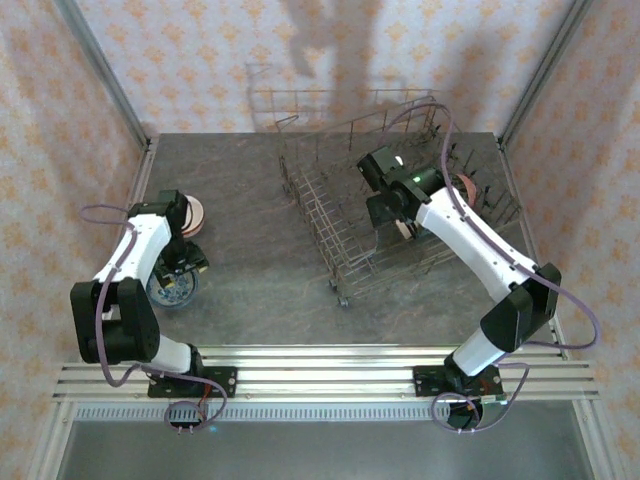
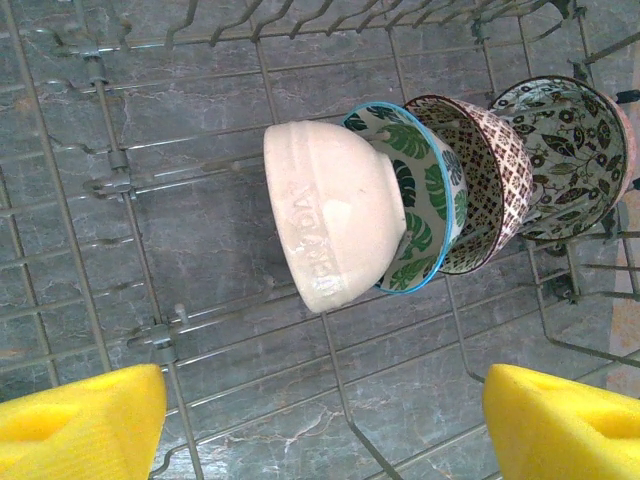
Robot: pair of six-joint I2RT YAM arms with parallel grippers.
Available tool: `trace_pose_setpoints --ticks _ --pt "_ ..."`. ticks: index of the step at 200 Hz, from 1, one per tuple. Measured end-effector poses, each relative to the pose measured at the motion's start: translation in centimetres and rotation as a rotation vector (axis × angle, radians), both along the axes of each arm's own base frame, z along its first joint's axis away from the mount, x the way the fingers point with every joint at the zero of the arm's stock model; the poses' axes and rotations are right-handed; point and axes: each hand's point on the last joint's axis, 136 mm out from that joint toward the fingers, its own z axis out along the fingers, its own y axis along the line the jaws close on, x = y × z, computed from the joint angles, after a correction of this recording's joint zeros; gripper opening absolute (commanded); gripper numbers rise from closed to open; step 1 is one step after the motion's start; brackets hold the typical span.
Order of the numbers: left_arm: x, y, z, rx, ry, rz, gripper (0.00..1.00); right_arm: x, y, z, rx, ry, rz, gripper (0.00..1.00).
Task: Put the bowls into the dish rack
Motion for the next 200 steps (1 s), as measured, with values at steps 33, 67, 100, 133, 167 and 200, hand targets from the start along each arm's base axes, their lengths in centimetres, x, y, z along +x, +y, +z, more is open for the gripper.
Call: trace_pose_setpoints --ticks 33,67,100,133,167,200 --pt "0.4 0.0 -0.3 -0.002 -0.007 -0.017 0.50 0.0 0.1 0.0 0.000 0.001 0.002 0.82" --pt "0.7 0.0 -0.8 -0.006 0.003 -0.028 0.41 0.0 0.2 -0.4 -0.006 0.009 0.002 0.82" --pt "0.7 0.0 -1.3 -0.012 0.023 -0.037 0.32 0.1 0.4 -0.7 -0.012 0.018 0.003 0.82" --pt "1.0 -0.3 -1.4 -0.032 0.013 -0.045 0.19 0.1 0.4 -0.7 -0.011 0.017 0.005 0.82" --pt "1.2 -0.6 -1.6 -0.050 0.011 -0.045 0.14 0.1 0.5 -0.4 -0.008 0.013 0.008 0.82" --pt "1.2 -0.7 -1.4 -0.057 0.004 -0.045 0.11 0.2 0.7 0.1 -0.003 0.004 0.009 0.82"
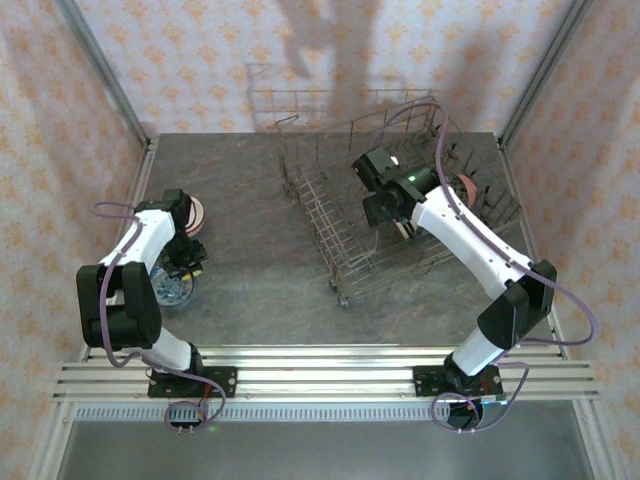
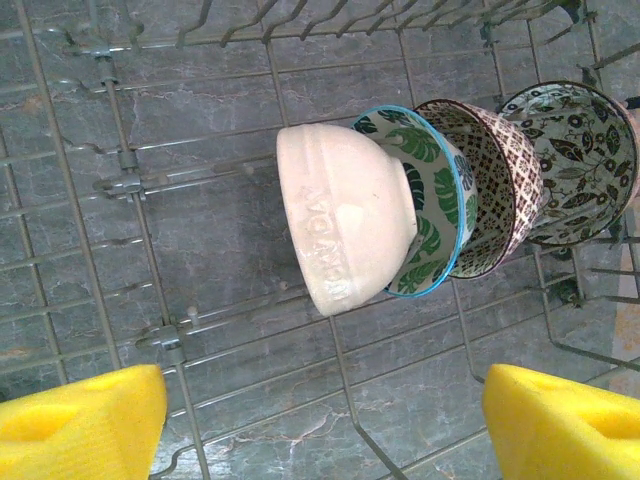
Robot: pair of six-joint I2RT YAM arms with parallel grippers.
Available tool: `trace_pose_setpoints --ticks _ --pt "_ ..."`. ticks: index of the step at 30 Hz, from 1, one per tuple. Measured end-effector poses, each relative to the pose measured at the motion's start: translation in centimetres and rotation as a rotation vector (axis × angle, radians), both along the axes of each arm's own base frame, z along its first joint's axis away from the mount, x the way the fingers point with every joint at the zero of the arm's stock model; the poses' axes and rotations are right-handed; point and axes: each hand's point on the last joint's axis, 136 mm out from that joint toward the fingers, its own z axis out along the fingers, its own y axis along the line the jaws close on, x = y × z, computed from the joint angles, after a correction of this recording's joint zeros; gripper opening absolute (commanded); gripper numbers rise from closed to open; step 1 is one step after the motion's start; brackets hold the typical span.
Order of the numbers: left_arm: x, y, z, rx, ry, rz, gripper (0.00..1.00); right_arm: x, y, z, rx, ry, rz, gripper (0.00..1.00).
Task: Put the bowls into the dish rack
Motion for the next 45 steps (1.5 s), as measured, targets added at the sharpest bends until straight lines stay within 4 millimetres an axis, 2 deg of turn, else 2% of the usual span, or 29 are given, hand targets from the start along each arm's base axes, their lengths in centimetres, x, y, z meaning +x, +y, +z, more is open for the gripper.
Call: trace_pose_setpoints --ticks 5,14,27,33,40,45 --pt "-0.1 -0.2 1.3 -0.006 -0.041 0.003 0.04 0.1 0.5 0.5 0.007 -0.009 0.009 0.82" --pt "-0.4 -1.0 4.3 -0.030 -0.162 0.028 0.00 0.4 1.5 1.7 0.017 -0.020 0.028 0.82" --pt "-0.8 -1.8 6.7 -0.067 -0.246 0.048 0.00 0.3 4.0 2.5 0.050 -0.008 0.067 0.82" --pt "-0.4 -2.1 9.2 -0.067 -0.326 0.060 0.00 0.4 5.0 3.6 0.083 -0.017 0.078 0.82" --pt "1.2 -4.7 13.0 -0.123 -0.449 0.080 0.00 0.6 6.9 5.2 0.124 -0.045 0.114 0.81" --pt "3.3 -7.4 14.8 -0.189 -0.547 0.139 0.00 0.3 8.0 6.0 0.159 -0.059 0.137 0.79"
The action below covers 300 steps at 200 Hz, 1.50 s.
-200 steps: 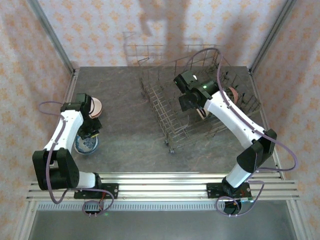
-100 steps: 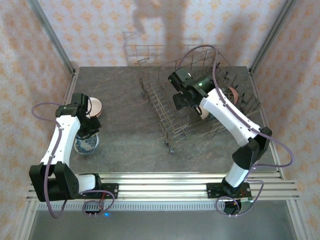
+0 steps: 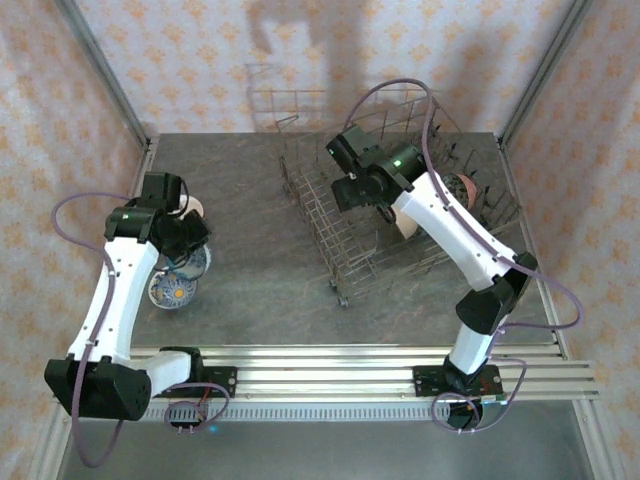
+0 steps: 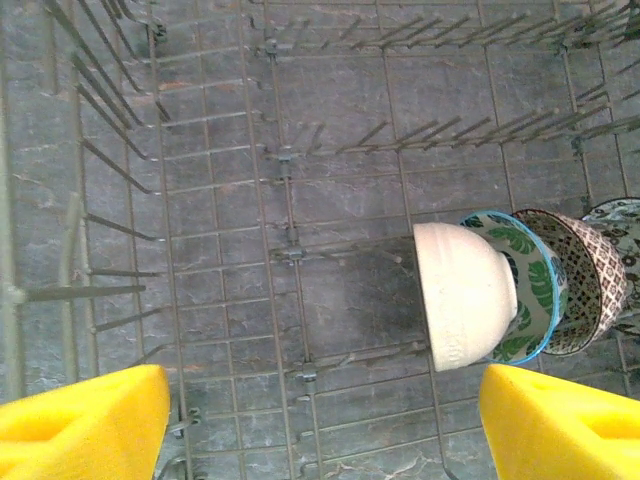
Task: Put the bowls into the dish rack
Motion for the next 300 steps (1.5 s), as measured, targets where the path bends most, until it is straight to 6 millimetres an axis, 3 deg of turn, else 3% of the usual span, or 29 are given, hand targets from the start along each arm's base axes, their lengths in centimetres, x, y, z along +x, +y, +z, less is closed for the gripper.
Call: trace_pose_setpoints --ticks 26,83,120,190,300 --pt "2.0 -3.3 1.4 -0.084 -0.080 0.022 0.00 -0.5 2.0 0.6 0.037 -0.029 0.031 0.76" --pt "7.1 -10.2 6.4 -0.198 -0.227 0.025 0.00 -4.5 9.9 2.3 0.117 -0.151 0.221 0.68" --pt "8.5 -12.8 9.0 -0.259 -0.283 0.024 0.00 -5.3 10.5 2.4 0.194 -0.210 0.230 0.61" --pt "8.3 -14.9 10.5 -0.311 -0.308 0.003 0.00 -4.0 12.5 4.5 0.329 -0.306 0.213 0.57" --pt "7.7 -14.7 11.7 -0.333 -0.331 0.002 0.00 -2.5 12.8 -0.1 0.252 -0.311 0.162 0.51"
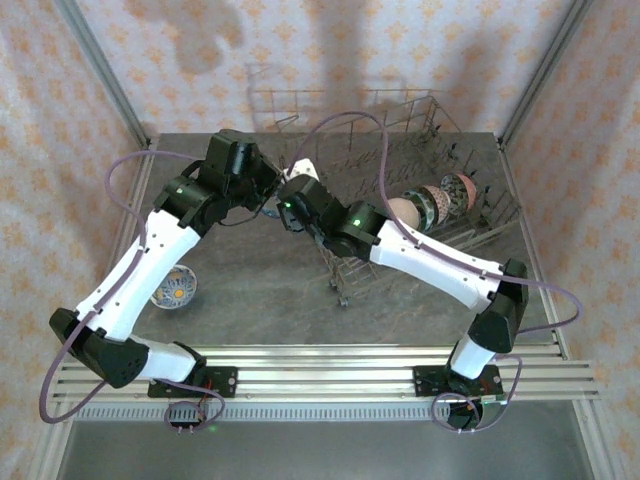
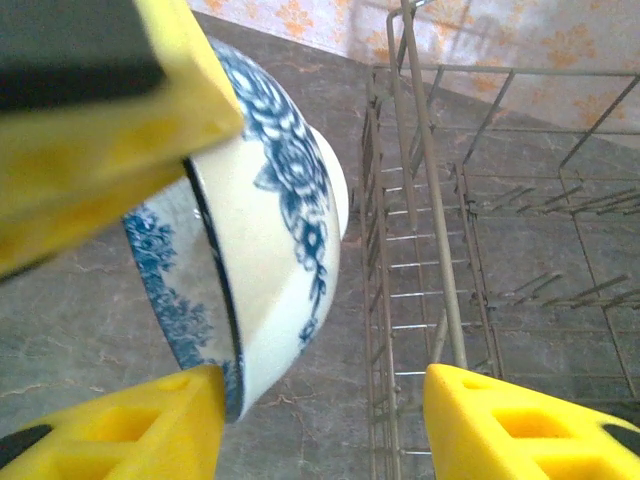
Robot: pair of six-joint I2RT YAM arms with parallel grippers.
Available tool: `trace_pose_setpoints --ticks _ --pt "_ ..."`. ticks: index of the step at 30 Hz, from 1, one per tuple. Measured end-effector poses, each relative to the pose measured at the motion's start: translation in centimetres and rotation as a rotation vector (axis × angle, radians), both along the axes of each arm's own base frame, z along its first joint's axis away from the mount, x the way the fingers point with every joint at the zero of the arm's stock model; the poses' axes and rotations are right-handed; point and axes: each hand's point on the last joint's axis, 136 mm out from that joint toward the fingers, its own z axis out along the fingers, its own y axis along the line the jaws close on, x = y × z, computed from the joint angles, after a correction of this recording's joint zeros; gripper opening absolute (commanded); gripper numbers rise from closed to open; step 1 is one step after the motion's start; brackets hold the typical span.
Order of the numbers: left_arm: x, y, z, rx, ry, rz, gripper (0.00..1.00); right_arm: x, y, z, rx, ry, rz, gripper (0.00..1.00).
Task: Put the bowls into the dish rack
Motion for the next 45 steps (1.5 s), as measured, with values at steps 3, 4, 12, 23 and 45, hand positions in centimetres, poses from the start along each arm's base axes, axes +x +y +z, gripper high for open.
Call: trace_pose_setpoints --ticks 3,4,12,23,45 --pt "0.0 -0.1 0.1 -0.002 -0.002 -0.002 0.00 0.3 0.0 0.1 0.009 -0.011 -0.020 0.47" --pt "0.0 -0.2 0.1 -0.003 -0.004 -0.005 0.00 0.4 -0.1 0.2 0.011 -0.016 -0.027 0.45" --pt "0.0 -0.3 0.4 -0.012 -0.012 -0.002 0.00 1.2 0.2 0.3 0.039 -0.038 -0.071 0.38" --pt "-0.1 -0.4 0.6 -0.055 -0.022 0.015 0.00 1.8 0.8 0.1 0.059 -0.054 -0.094 0.13" --pt "-0.2 -0.4 0.7 -0.044 -0.038 0.005 0.66 2.6 -1.0 1.4 0.051 -0.088 -0.201 0.00"
